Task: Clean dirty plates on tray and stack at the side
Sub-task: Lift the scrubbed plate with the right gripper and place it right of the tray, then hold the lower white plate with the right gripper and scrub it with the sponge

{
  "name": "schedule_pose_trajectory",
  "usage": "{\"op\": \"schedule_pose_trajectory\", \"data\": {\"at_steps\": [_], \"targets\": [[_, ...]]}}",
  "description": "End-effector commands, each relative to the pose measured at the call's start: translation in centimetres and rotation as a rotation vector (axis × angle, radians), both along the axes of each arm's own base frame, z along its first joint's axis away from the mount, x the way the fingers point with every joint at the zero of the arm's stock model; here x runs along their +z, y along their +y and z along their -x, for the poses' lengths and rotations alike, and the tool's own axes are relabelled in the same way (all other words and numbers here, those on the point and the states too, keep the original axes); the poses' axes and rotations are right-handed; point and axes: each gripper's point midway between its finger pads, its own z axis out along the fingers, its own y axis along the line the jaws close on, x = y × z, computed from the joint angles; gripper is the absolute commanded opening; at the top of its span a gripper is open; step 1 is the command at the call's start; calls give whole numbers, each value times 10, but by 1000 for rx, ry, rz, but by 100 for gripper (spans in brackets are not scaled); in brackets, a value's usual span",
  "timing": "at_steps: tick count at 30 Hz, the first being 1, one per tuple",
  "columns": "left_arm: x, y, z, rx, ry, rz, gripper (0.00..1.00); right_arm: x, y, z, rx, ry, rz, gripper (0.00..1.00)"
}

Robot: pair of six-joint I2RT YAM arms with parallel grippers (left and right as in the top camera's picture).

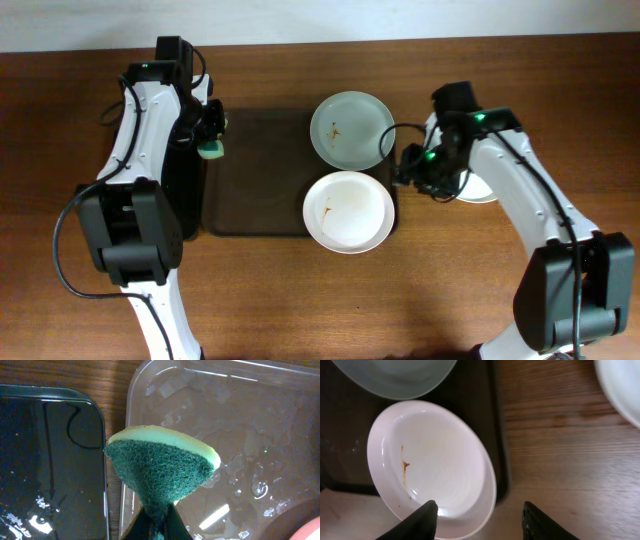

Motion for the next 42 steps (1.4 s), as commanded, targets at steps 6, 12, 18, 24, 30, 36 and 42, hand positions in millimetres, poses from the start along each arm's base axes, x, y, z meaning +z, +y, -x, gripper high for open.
{"op": "schedule_pose_trajectory", "data": {"at_steps": [6,12,18,24,30,36,42], "targets": [[6,2,-5,9,-23,-6,1,-49,19,37,34,93,32,46],[6,2,-5,9,-21,-6,1,-79,40,48,84,167,-1,46],[6,2,-5,9,-22,-6,1,-79,42,48,91,163,-1,4],[6,2,-5,9,-21,-6,1,-63,65,36,145,106,-29,4],[6,2,-4,9,-20,-6,1,-25,142,-13,174,-203,-13,4],[6,2,-4,9,-18,-6,1,-40,175,-38,221,-314,-67,4],[6,2,-4,9,-18,-6,1,-52,187,-30,272,-295,-80,75]]}}
